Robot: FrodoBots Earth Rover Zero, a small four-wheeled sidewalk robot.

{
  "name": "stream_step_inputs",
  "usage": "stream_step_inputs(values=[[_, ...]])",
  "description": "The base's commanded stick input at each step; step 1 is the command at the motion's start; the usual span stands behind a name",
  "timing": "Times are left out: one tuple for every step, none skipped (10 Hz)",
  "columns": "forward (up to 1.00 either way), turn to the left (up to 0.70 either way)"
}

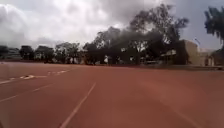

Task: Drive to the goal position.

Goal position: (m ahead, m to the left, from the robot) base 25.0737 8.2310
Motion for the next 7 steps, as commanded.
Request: stream_step_inputs(values=[[0.6,0.0],[0.6,0.0],[0.6,0.0],[0.6,0.0],[0.6,0.0],[0.6,0.0],[0.6,0.0]])
